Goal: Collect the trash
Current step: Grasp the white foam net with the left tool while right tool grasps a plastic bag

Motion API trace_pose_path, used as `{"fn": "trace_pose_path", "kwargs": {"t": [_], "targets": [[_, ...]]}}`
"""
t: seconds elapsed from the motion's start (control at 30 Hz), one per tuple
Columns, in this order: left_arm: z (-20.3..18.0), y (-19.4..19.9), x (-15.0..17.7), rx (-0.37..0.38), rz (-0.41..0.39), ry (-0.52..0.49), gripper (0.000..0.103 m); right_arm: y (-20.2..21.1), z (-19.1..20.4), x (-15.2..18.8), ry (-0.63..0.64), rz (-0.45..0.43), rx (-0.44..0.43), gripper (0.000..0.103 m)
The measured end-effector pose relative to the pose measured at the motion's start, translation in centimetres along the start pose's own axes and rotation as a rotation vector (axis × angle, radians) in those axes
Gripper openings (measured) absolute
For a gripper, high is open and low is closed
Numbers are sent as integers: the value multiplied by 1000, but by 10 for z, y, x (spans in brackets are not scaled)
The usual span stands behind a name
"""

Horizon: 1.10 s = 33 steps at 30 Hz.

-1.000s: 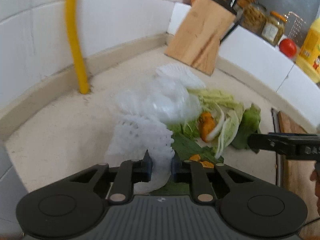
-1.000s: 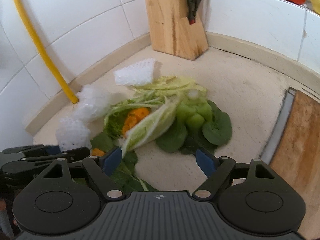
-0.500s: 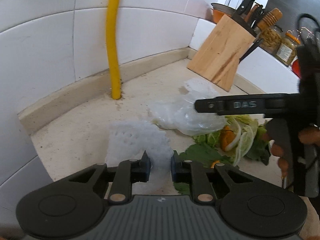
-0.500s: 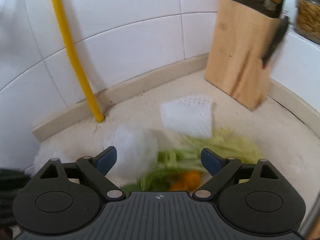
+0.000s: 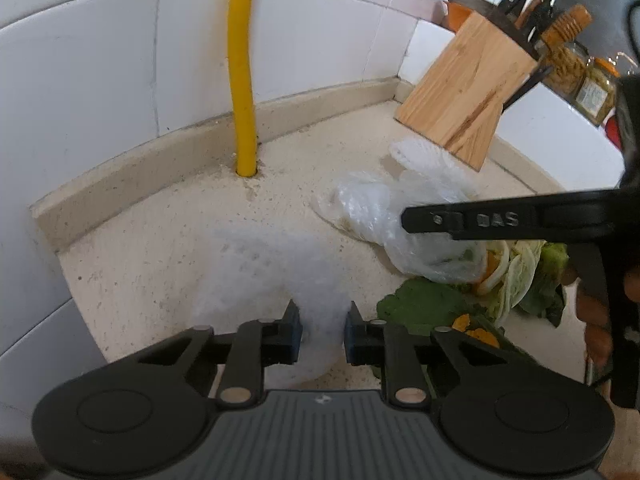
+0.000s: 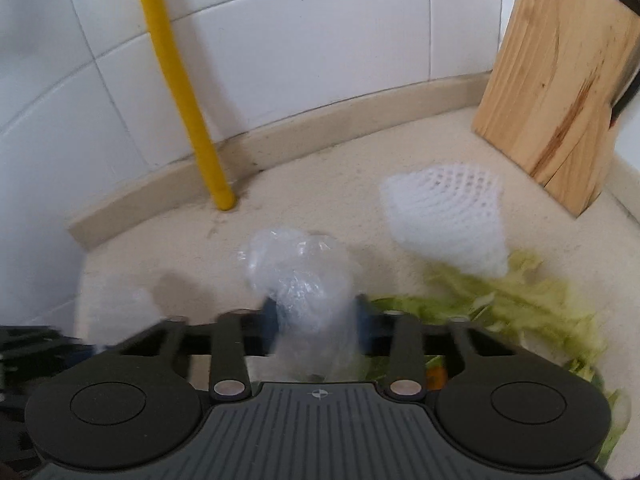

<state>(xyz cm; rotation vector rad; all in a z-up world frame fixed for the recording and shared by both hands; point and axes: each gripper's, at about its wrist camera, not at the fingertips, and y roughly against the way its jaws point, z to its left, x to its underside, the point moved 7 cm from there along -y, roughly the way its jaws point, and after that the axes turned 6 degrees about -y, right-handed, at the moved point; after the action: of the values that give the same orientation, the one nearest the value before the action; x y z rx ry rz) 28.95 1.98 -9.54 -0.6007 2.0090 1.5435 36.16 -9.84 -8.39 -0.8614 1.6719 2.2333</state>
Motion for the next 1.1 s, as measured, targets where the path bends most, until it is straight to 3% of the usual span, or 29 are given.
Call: {"fn": "trace_pose_path", "kwargs": {"t": [0.17, 0.27, 0.3, 0.4, 0.43, 0.47, 0.83, 0.9, 0.97, 1.03, 1.1], "targets": [[1, 20, -6, 1, -50, -16, 15, 26, 8, 1, -11, -33, -36, 34], [3, 17, -3, -11, -40, -38, 27, 38, 15, 1, -9, -48, -63, 34], [4, 15, -1, -20, -31, -36, 37, 40, 16, 2, -6, -52, -61, 36], [7, 11, 4, -46, -26, -46, 50, 29, 21, 7, 35, -32, -49, 60], [8, 10, 5, -62, -26, -56, 56, 25, 22, 10, 52, -32, -33, 77], [9, 10, 6, -79, -26, -62, 58, 22, 24, 11, 66, -29, -26, 84], [20, -3, 5, -118, -29, -37, 62, 5, 25, 18, 117, -7, 4, 88], [22, -9, 6, -129, -6, -37, 49, 3, 27, 21, 121, -2, 5, 84], [24, -7, 5, -163, -3, -53, 35, -1, 28, 25, 123, 23, 14, 60], [27, -3, 5, -142, -4, -31, 19, -2, 30, 29, 96, 56, -21, 43], [32, 3, 5, -111, -5, 6, 15, 3, 32, 30, 83, 53, -18, 37]]}}
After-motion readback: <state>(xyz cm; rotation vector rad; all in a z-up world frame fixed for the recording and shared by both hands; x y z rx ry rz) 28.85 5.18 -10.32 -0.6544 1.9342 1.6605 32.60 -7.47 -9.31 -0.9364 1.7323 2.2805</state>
